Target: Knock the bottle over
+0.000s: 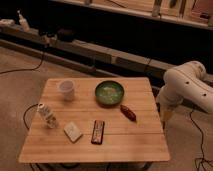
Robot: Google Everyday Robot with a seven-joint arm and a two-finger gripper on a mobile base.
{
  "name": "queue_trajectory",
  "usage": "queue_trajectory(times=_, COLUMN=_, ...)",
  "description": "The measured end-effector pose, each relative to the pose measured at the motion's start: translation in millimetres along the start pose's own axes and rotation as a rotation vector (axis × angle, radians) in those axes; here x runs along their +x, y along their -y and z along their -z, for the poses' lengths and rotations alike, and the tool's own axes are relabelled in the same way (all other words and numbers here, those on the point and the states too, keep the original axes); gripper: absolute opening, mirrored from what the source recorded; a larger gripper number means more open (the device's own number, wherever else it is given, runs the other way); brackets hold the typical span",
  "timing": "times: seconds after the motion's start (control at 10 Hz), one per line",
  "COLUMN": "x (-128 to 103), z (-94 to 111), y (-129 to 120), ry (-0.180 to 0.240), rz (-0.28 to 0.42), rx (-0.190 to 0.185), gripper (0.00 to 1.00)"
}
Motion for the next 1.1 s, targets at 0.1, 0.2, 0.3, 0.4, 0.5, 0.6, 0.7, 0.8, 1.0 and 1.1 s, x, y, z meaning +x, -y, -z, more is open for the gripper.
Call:
queue_trajectory(times=0.1, x=0.0, z=0.0, y=0.0, ry=0.000, rz=0.000, rx=0.000, gripper=0.65)
queue_trajectory(times=0.2, x=0.0, z=0.0, y=0.0, ry=0.000, rz=0.000, rx=0.000, gripper=0.65)
queue_trajectory(times=0.3, x=0.0, z=0.0, y=0.0, ry=0.000, rz=0.000, rx=0.000, gripper=0.65)
queue_trajectory(times=0.4, x=0.0, z=0.0, y=0.0, ry=0.000, rz=0.000, rx=0.000, gripper=0.65)
queue_trajectory(times=0.5, x=0.0, z=0.0, y=0.0, ry=0.000, rz=0.000, rx=0.000, gripper=0.65)
queue_trajectory(times=0.6, x=0.0, z=0.0, y=0.0, ry=0.000, rz=0.000, rx=0.000, gripper=0.65)
queue_trajectory(times=0.7, x=0.0, z=-0.1, y=0.0, ry=0.000, rz=0.000, rx=0.000, gripper=0.65)
queue_trajectory(times=0.8, x=0.0, z=-0.2, y=0.0, ry=0.000, rz=0.000, rx=0.000, gripper=0.65)
queue_trajectory(times=1.0, x=0.0, z=-0.2, y=-0.1, ry=0.000, rz=0.000, rx=0.000, gripper=0.65)
queue_trajectory(times=1.1, x=0.0, z=-0.2, y=0.0, ry=0.000, rz=0.000, rx=0.000, gripper=0.65)
